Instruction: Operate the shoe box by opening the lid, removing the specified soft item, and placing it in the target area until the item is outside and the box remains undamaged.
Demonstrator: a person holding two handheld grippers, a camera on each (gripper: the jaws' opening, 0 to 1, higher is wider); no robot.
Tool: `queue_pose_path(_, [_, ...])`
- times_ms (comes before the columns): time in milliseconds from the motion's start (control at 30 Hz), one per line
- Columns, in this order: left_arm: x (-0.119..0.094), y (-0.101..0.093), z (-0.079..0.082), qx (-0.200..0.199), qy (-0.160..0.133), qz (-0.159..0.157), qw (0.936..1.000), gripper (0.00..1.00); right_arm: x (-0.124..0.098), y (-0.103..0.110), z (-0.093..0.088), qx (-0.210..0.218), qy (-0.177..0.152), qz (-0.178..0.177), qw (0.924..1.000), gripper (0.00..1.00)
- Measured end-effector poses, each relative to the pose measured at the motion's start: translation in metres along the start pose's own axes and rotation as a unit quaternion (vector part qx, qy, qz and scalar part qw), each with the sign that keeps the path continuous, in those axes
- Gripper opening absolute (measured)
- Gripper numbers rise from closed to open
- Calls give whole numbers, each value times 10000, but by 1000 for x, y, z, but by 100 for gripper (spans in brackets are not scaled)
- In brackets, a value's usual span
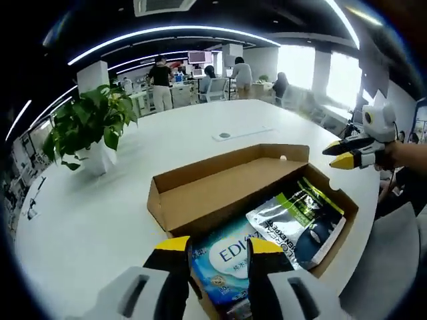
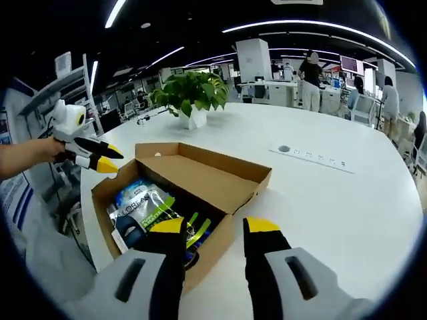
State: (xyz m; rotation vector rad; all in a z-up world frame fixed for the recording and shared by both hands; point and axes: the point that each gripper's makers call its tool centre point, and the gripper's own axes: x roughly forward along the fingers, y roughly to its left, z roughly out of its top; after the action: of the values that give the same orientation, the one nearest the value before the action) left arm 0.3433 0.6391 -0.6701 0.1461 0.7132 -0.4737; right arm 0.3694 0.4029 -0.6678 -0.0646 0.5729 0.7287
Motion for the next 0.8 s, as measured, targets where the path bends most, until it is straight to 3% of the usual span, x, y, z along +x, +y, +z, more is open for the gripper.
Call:
queue_pose_path(467, [8,-43,-30,-545,418,-585,9959,37,-13,16,-9,-121,51,177,9998,42])
queue_pose_path(800, [18,-67,-42,-950,669,-1036,9878,36,-16,22,-12,-193,53,230,9995,43])
